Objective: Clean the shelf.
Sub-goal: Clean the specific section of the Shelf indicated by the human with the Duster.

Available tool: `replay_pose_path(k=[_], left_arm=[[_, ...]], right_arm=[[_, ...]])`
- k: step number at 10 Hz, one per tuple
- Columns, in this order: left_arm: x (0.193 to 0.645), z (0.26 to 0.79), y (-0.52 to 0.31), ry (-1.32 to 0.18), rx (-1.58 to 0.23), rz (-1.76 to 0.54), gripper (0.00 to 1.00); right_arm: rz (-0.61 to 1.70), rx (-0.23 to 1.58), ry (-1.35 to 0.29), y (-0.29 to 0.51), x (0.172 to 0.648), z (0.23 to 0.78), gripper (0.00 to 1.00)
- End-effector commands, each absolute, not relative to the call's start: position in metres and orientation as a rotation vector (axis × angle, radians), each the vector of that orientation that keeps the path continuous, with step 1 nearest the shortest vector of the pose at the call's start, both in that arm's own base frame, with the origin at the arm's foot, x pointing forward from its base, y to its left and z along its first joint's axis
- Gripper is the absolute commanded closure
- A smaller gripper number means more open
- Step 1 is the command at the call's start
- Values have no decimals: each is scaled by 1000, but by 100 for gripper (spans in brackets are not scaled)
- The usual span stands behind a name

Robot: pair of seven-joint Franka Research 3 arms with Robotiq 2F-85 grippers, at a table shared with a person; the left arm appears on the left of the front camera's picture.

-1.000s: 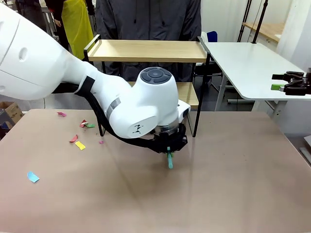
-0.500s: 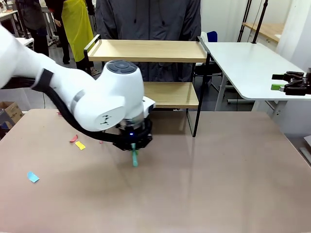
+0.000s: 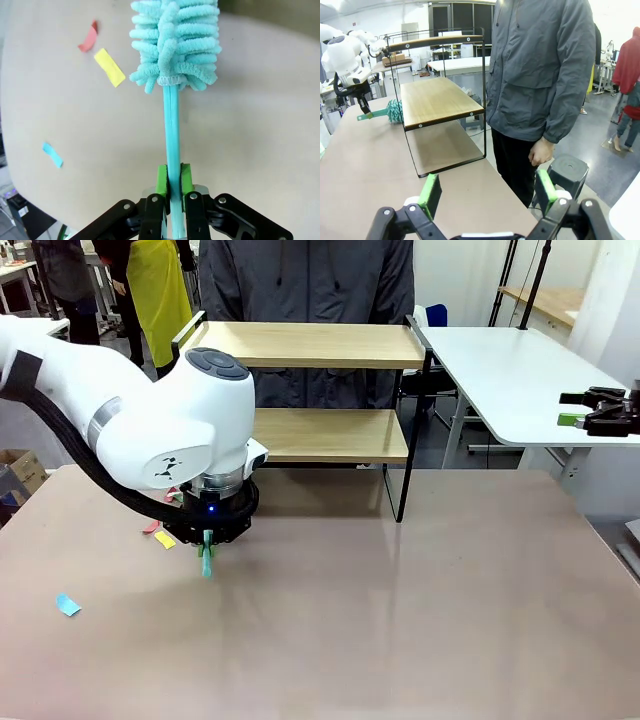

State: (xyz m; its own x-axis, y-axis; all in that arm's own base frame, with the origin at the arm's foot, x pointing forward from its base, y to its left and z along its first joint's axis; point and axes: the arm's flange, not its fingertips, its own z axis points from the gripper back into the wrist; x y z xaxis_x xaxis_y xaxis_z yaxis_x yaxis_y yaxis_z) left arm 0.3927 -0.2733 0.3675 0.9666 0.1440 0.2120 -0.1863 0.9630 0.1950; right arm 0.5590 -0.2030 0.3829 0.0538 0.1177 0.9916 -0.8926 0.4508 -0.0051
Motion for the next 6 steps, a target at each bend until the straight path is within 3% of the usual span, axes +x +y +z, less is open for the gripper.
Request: replay_pose_path(k=[1, 2, 4, 6], left_arm=[[387, 380, -288, -263, 194, 170, 87], [393, 367, -273, -198, 216, 168, 87], [388, 376, -284, -222, 208, 148, 87], [378, 401, -277, -293, 40, 110, 87]], right_arm=[[907, 784, -1289, -201, 560, 386, 0], [907, 784, -1289, -201, 560, 386, 0], [907, 784, -1289, -201, 560, 386, 0], [907, 784, -1289, -201, 560, 386, 0]])
